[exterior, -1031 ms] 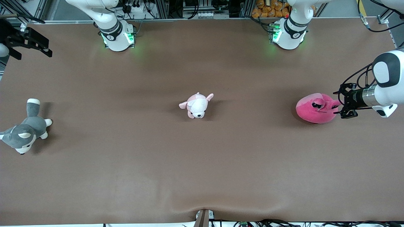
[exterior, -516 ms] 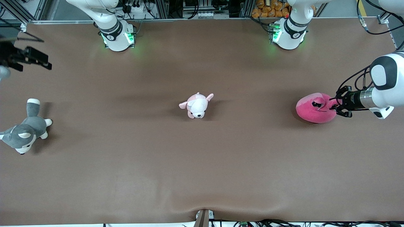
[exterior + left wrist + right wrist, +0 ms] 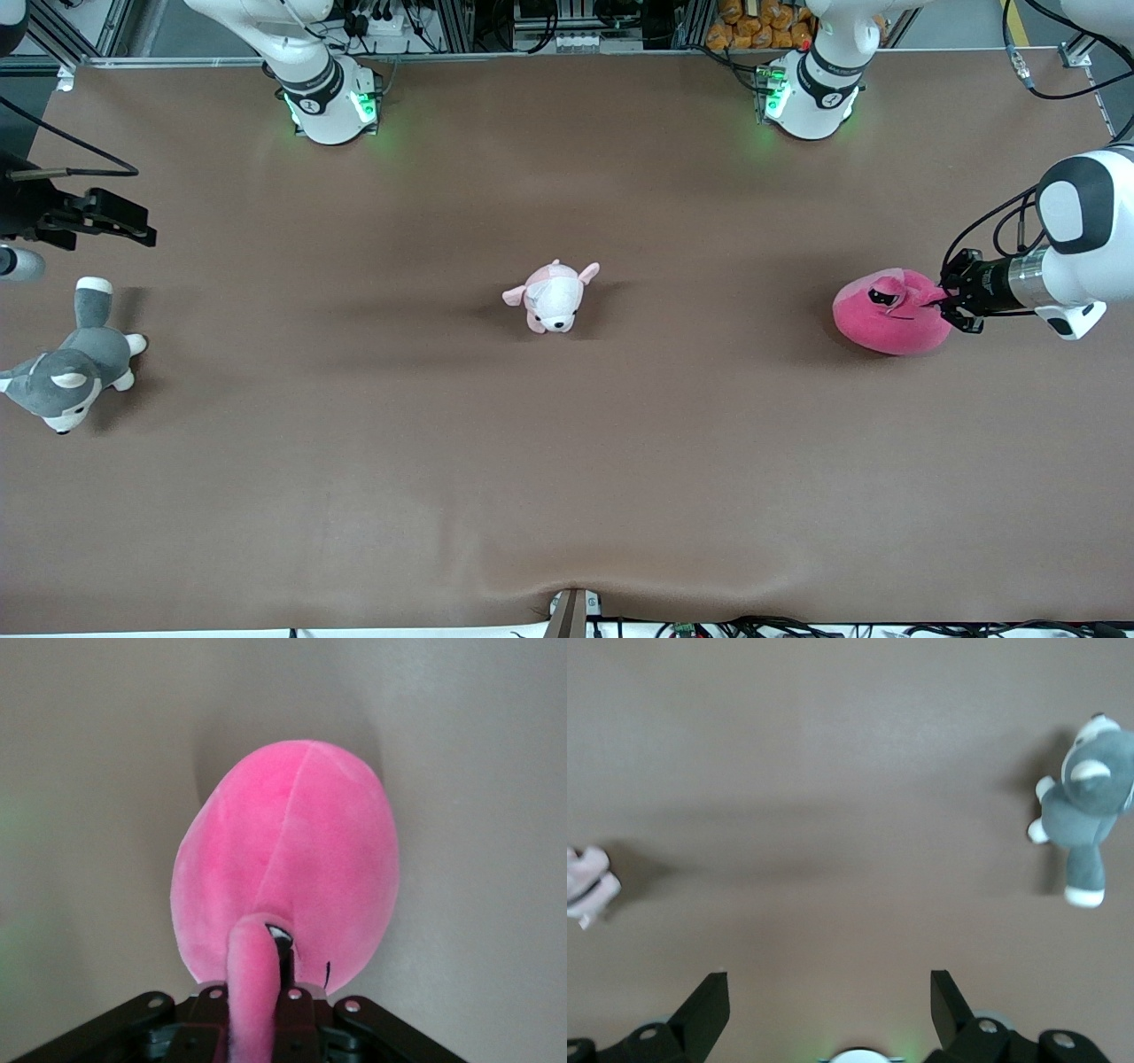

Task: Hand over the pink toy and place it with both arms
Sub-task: 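Lift the pink plush with the left gripper while the right gripper reaches in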

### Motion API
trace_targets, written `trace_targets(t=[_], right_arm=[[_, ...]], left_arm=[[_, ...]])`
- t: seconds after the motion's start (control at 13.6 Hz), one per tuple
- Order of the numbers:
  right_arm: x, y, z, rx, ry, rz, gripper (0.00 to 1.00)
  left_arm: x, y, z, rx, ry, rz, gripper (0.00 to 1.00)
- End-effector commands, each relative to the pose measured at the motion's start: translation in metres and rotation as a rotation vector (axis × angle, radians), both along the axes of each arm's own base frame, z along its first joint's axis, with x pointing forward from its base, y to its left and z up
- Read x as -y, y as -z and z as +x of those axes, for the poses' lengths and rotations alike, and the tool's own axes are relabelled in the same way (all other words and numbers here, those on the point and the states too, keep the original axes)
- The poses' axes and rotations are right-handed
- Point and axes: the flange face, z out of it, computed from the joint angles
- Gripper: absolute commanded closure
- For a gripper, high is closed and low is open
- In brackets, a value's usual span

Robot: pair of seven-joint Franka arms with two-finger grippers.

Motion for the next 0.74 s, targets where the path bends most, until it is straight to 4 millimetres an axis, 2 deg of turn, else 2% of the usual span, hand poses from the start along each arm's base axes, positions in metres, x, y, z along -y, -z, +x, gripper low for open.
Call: trace_targets(t=[0.0,0.15,0.37,0.66], right_arm=[[-0.052,-0.006,-0.001,-0.002,0.162,0.004,0.0],[-0.087,-0.004,-0.001,-0.001,0.313,0.03,0.0],[-0.136,0.0,0.001,-0.037,0.586,0.108,0.0],[-0.209,0.007,-0.004,-0.073,0.947,0.127,0.0]], left_arm=[[0.029,-0.04,0.012,0.009,0.016,-0.063,1.0],[0.053,-0.072,0.025,-0.001,-0.009,-0.129,1.0],[0.107,-0.116,0.039,0.002,-0.023,-0.162,1.0],[0.202,-0.156,0.037,0.005,-0.054,-0.239,1.0]])
